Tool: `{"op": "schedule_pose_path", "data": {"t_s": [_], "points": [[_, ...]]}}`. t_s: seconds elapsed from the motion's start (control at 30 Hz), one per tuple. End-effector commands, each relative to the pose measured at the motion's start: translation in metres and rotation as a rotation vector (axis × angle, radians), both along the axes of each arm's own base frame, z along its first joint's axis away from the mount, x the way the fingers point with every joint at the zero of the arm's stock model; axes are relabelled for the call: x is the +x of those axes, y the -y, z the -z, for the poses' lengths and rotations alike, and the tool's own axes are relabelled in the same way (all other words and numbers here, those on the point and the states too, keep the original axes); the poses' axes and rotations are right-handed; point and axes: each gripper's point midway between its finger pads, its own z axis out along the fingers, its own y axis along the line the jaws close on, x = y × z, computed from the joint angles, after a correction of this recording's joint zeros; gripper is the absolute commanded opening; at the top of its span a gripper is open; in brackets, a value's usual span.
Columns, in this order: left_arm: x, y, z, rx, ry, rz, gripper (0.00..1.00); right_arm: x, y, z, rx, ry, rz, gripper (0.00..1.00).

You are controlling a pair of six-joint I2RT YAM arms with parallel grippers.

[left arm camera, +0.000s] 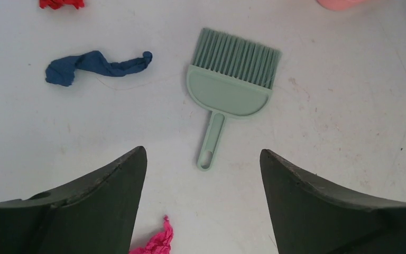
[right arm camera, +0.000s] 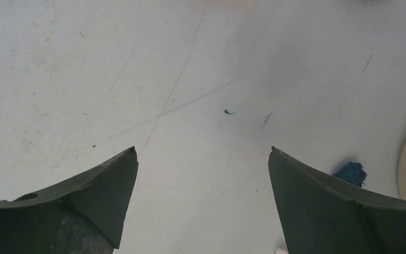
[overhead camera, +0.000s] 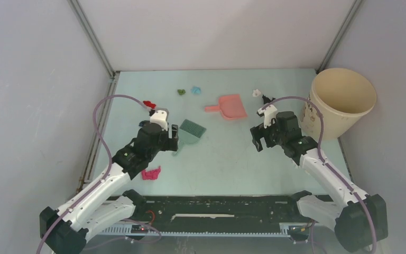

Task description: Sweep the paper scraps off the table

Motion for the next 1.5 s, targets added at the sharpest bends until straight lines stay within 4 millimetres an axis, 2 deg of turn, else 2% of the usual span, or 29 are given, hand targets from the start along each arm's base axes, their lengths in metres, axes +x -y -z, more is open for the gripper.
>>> {"op": "schedule_pose_path", "data": {"t_s": [0.0, 0.03, 0.1, 0.17, 0.33, 0.4, 0.5, 0.6, 0.77, 0.87, 0.97, 1.1, 1.2, 1.33, 1.47], "points": [[0.006, 0.013, -0.009, -0.023, 0.020, 0.043, 0.85, 0.002, -0.013, -0.016, -0.019, 0.088, -0.058, 1.00], [0.006, 0.012, -0.006, -0.017, 0.013, 0.041, 0.85, -0.002, -0.016, -0.015, -0.031, 0.085, -0.098, 1.00], [0.006, 0.012, -0.001, -0.006, -0.009, 0.038, 0.74, -0.013, -0.020, -0.009, -0.057, 0.066, -0.189, 1.00], [0.005, 0.013, 0.006, 0.003, -0.036, 0.036, 0.71, -0.017, -0.020, -0.006, -0.079, 0.060, -0.229, 1.00], [0.008, 0.015, 0.025, 0.032, -0.119, 0.010, 0.76, -0.015, -0.016, -0.017, -0.089, 0.114, -0.215, 1.00], [0.006, 0.021, 0.037, 0.037, -0.175, 0.030, 0.78, -0.017, -0.016, -0.015, -0.086, 0.115, -0.225, 1.00], [0.005, 0.019, 0.049, 0.079, -0.242, 0.016, 0.79, -0.019, -0.018, -0.011, -0.084, 0.098, -0.239, 1.00], [0.009, 0.016, 0.051, 0.085, -0.254, -0.024, 0.81, -0.023, -0.022, -0.007, -0.081, 0.077, -0.269, 1.00], [0.020, 0.031, 0.039, 0.013, -0.260, -0.051, 0.79, -0.030, -0.025, -0.002, -0.089, 0.059, -0.318, 1.00], [0.034, 0.039, 0.026, -0.015, -0.251, -0.085, 0.76, -0.032, -0.027, -0.004, -0.087, 0.061, -0.332, 1.00], [0.057, 0.042, 0.014, -0.003, -0.216, -0.141, 0.75, -0.037, -0.030, -0.006, -0.078, 0.064, -0.356, 1.00], [0.087, 0.054, 0.011, 0.010, -0.215, -0.185, 0.71, -0.041, -0.032, -0.009, -0.068, 0.073, -0.377, 1.00], [0.107, 0.066, 0.019, 0.026, -0.227, -0.189, 0.71, -0.043, -0.033, -0.012, -0.063, 0.080, -0.388, 1.00], [0.130, 0.072, 0.035, 0.100, -0.258, -0.172, 0.69, -0.044, -0.032, -0.014, -0.066, 0.088, -0.392, 1.00], [0.148, 0.072, 0.061, 0.151, -0.311, -0.140, 0.66, -0.044, -0.031, -0.015, -0.070, 0.095, -0.390, 1.00]]}}
